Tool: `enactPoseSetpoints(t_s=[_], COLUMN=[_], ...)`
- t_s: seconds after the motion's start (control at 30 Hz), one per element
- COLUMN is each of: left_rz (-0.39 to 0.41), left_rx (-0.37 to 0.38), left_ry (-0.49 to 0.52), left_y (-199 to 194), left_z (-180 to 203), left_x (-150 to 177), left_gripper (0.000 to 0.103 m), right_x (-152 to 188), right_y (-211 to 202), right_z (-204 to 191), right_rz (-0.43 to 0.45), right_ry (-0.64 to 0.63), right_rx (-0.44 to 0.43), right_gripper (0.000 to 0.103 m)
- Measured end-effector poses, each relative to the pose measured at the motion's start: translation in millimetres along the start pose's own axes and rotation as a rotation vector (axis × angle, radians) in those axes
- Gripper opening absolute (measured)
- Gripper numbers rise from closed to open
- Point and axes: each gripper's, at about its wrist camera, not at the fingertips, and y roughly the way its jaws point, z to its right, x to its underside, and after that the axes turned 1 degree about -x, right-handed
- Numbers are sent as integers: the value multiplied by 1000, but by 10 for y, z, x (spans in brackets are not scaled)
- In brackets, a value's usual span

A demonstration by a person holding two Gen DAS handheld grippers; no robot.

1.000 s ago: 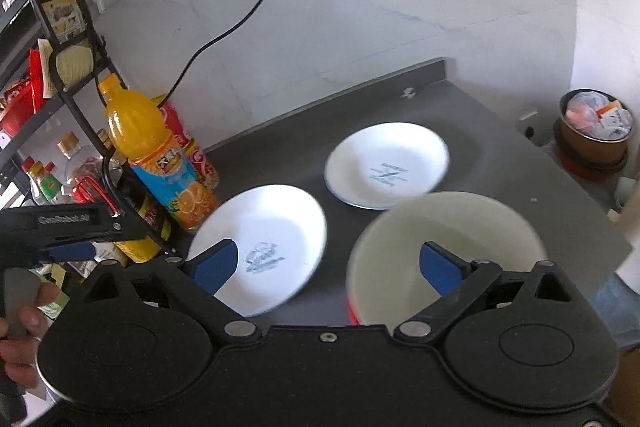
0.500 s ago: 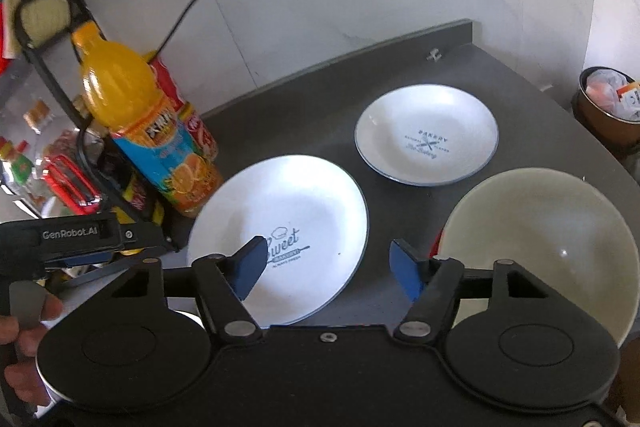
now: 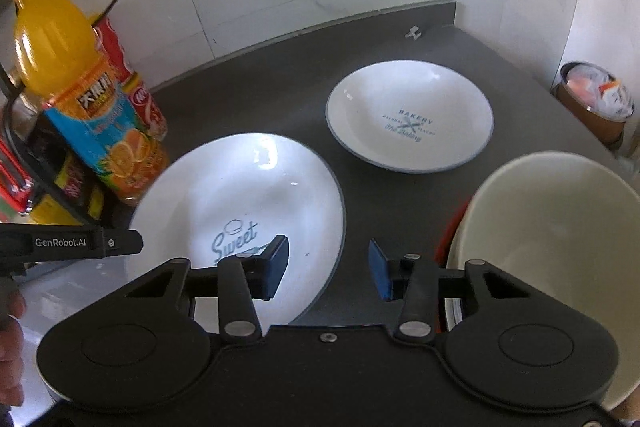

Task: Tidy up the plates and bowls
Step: 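Close both grippers on the rim of the 'Sweet' plate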

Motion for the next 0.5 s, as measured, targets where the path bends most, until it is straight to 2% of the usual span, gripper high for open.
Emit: enactPoseSetpoints(t_s=[0.13,0.33,0.5], left_rz=[-14,-33,-29], left_rx=[-2,-3,-32], left_ry=[23,41,67], left_y=[109,239,302], left_z=[-22,-28,-45], left_x=[-35,-45,-28], left_gripper=[42,40,36], right_x=[-64,-73,-38], right_y=[60,250,443], right_z=[-69,-221,-248], right_rz=[9,-13,-36], right_ry=[-24,-95,-122], right_rx=[14,49,133], right_gripper=[40,39,36])
